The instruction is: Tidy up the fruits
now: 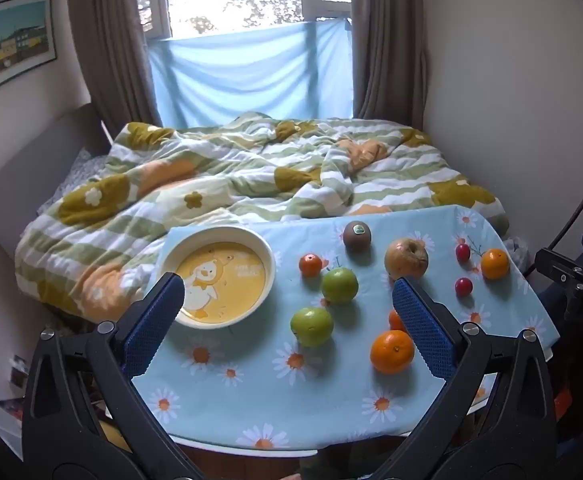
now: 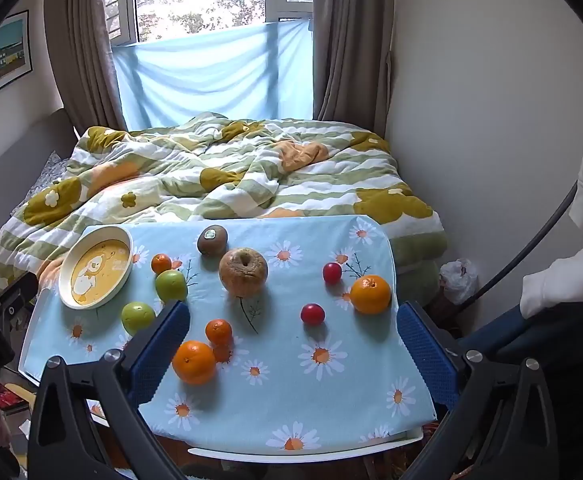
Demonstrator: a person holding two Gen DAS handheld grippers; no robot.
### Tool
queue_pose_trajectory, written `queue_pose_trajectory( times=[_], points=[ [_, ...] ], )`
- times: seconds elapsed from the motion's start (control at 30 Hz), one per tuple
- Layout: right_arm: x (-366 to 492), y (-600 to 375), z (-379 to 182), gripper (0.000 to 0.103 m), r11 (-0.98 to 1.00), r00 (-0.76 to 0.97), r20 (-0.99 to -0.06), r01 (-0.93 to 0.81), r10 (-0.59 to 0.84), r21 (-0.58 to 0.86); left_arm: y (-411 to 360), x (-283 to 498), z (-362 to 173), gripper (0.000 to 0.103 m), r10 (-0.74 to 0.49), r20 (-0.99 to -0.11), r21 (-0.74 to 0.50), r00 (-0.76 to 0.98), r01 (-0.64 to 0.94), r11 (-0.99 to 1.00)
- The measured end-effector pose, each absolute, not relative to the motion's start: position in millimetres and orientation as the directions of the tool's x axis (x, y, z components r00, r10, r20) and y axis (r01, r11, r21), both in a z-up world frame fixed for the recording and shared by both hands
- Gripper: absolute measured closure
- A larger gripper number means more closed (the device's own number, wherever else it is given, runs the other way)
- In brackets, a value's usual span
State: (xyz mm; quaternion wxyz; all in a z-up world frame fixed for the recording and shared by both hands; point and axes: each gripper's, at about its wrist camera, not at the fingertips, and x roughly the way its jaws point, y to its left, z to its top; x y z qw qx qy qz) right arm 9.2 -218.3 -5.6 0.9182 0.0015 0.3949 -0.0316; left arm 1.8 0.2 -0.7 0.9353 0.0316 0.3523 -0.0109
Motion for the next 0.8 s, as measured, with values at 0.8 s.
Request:
queue_pose_trajectory(
  times=[0.8],
  points=[
    [10.3, -216.1, -6.2, 0.000, 0.999, 0.690, -0.723, 0.033, -0.034, -0.016, -3.6, -4.0, 1.0, 0.000, 0.021, -0.629, 0.074, 0.777, 0.033, 0.997]
  ],
)
